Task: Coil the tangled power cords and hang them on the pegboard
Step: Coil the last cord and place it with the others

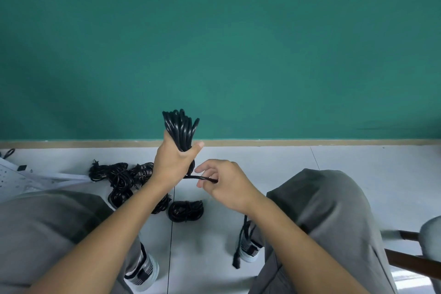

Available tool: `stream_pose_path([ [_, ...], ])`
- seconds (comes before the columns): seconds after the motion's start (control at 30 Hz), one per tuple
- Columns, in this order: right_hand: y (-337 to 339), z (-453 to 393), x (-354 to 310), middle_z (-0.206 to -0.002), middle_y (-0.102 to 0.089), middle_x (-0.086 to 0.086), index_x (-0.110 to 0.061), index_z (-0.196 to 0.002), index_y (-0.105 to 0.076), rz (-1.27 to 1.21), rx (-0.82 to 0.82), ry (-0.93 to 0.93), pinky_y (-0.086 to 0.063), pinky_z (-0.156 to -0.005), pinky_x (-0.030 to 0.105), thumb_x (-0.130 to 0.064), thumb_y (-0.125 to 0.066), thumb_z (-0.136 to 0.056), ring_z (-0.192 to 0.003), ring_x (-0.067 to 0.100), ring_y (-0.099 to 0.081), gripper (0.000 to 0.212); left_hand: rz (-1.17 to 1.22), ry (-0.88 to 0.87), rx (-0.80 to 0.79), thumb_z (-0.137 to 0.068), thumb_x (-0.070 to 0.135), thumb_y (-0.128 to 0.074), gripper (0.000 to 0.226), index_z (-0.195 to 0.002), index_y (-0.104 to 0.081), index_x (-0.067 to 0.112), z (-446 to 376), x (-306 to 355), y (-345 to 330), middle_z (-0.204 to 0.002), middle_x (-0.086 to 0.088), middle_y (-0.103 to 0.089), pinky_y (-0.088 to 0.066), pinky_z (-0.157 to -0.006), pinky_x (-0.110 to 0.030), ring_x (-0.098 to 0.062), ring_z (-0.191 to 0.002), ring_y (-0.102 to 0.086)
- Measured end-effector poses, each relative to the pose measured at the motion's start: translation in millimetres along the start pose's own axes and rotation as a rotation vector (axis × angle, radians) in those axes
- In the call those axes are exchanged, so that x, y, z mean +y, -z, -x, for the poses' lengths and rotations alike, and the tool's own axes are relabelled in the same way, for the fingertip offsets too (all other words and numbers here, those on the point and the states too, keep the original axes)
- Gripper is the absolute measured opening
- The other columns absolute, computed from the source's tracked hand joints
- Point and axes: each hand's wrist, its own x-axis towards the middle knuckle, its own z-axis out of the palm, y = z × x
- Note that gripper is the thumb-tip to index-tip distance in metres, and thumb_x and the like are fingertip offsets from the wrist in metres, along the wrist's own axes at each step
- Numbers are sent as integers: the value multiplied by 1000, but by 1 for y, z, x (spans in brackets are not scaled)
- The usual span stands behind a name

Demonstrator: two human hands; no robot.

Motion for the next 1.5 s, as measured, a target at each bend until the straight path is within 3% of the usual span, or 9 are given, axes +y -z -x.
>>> stream_pose_path([
  [0.23,19,-4,5,-81,-74,-6,-21,-79,-72,-129,191,20,-56,-86,33,-16,-88,-79,-82,10,-69,17,53,-43,-466,-97,52,-63,26,-114,-64,31,12,-4,4,-102,16,-73,-51,-98,-34,4,-99,-66],
  [0.4,24,-7,6,-83,-68,-7,-29,-89,-61,-95,376,-9,-49,-67,21,-39,-96,-62,-73,7,-60,45,295,117,-668,-64,94,-61,80,-111,-69,30,24,2,2,-92,11,-76,-51,-88,-30,-4,-92,-71],
  [0.57,23,-9,5,-85,-66,-8,-16,-92,-65,-298,414,7,-50,-75,16,-16,-84,-83,-76,-2,-59,21,600,249,-764,-56,51,-97,74,-106,-69,5,16,1,4,-91,-11,-61,-51,-77,-40,-23,-78,-60],
  [0.7,18,-18,13,-88,-72,2,-17,-95,-62,-341,414,-8,-56,-84,33,-19,-69,-97,-86,16,-68,7,731,314,-690,-66,32,-85,40,-93,-72,6,14,9,4,-89,-15,-60,-51,-84,-43,-25,-77,-61],
  [0.87,13,-15,12,-87,-70,4,-4,-107,-65,-371,262,-50,-49,-67,19,-11,-51,-106,-70,10,-65,15,908,361,-476,-94,23,-61,18,-99,-66,6,13,43,7,-86,-8,-67,-59,-64,-31,-20,-74,-68],
  [1.03,27,-3,-11,-75,-63,-6,-3,-96,-70,-290,268,-35,-53,-63,28,-11,-49,-106,-61,16,-65,24,821,384,-447,-100,23,-51,33,-121,-75,14,12,52,22,-104,-10,-65,-51,-73,-31,-16,-74,-66],
  [1.27,54,26,-62,-84,-77,14,-21,-83,-75,-494,407,45,-63,-76,48,-7,-65,-98,-67,28,-76,23,805,317,-568,-86,24,-61,44,-125,-71,6,43,83,37,-111,-21,-74,-52,-61,-29,-20,-80,-71],
  [1.4,63,34,-82,-77,-75,10,-18,-78,-72,-397,529,82,-61,-65,41,-16,-76,-92,-60,21,-68,15,834,266,-553,-94,11,-57,31,-119,-68,-3,55,104,47,-116,-27,-73,-59,-68,-25,-25,-93,-77],
  [1.5,70,42,-98,-75,-75,8,-16,-80,-74,-506,549,89,-58,-55,31,-13,-80,-88,-59,17,-69,11,845,213,-590,-80,18,-62,50,-124,-66,-5,61,114,52,-123,-28,-70,-60,-77,-30,-32,-106,-74],
])
